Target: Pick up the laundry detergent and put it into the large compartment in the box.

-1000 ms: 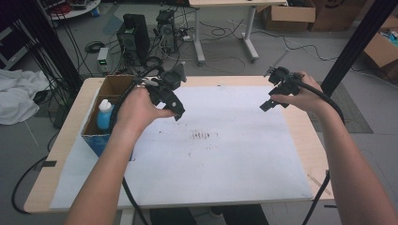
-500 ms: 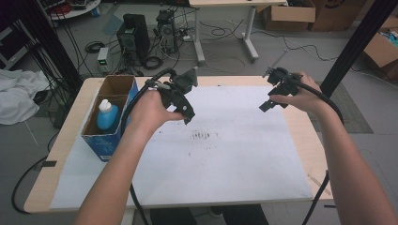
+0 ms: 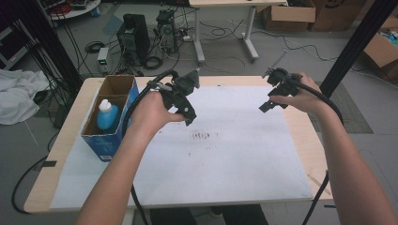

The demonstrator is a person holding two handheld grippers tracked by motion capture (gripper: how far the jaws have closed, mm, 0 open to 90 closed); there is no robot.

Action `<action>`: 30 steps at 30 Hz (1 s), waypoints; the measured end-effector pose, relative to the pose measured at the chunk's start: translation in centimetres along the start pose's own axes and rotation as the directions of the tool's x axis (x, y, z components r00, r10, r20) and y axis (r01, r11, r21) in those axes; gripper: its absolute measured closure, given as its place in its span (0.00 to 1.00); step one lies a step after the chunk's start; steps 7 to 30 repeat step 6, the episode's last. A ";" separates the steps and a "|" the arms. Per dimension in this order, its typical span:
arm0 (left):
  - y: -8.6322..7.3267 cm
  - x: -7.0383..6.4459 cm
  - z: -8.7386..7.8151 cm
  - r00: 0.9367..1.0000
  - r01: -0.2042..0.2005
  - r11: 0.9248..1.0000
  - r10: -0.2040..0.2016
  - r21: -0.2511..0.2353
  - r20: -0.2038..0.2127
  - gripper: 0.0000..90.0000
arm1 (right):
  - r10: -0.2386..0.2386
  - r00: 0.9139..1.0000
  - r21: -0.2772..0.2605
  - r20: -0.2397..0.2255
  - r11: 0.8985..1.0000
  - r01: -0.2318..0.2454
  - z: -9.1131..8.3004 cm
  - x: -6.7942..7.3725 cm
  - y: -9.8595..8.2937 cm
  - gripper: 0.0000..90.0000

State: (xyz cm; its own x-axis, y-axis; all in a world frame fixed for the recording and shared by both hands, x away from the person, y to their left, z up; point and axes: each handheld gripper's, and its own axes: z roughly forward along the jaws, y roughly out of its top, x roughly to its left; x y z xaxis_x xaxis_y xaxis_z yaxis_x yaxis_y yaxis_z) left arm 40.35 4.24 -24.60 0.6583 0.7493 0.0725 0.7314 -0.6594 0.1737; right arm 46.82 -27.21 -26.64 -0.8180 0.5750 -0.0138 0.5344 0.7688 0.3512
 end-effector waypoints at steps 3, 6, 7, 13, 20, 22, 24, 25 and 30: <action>0.0 0.0 0.0 1.000 0.002 1.000 -0.002 0.000 -0.004 0.17 | 0.001 1.000 -0.001 -0.001 1.000 -0.001 0.0 0.0 -0.1 0.25; 0.0 -0.1 -0.1 1.000 0.001 1.000 -0.001 -0.005 0.000 0.17 | 0.003 1.000 -0.004 -0.002 1.000 -0.003 -0.1 0.0 -0.1 0.25; 0.0 -0.1 -0.1 1.000 0.001 1.000 -0.001 -0.005 0.000 0.17 | 0.003 1.000 -0.004 -0.002 1.000 -0.003 -0.1 0.0 -0.1 0.25; 0.0 -0.1 -0.1 1.000 0.001 1.000 -0.001 -0.005 0.000 0.17 | 0.003 1.000 -0.004 -0.002 1.000 -0.003 -0.1 0.0 -0.1 0.25; 0.0 -0.1 -0.1 1.000 0.001 1.000 -0.001 -0.005 0.000 0.17 | 0.003 1.000 -0.004 -0.002 1.000 -0.003 -0.1 0.0 -0.1 0.25; 0.0 -0.1 -0.1 1.000 0.001 1.000 -0.001 -0.005 0.000 0.17 | 0.003 1.000 -0.004 -0.002 1.000 -0.003 -0.1 0.0 -0.1 0.25; 0.0 -0.1 -0.1 1.000 0.001 1.000 -0.001 -0.005 0.000 0.17 | 0.003 1.000 -0.004 -0.002 1.000 -0.003 -0.1 0.0 -0.1 0.25; 0.0 -0.1 -0.1 1.000 0.001 1.000 -0.001 -0.005 0.000 0.17 | 0.003 1.000 -0.004 -0.002 1.000 -0.003 -0.1 0.0 -0.1 0.25; 0.0 -0.1 -0.1 1.000 0.001 1.000 -0.001 -0.005 0.000 0.17 | 0.003 1.000 -0.004 -0.002 1.000 -0.003 -0.1 0.0 -0.1 0.25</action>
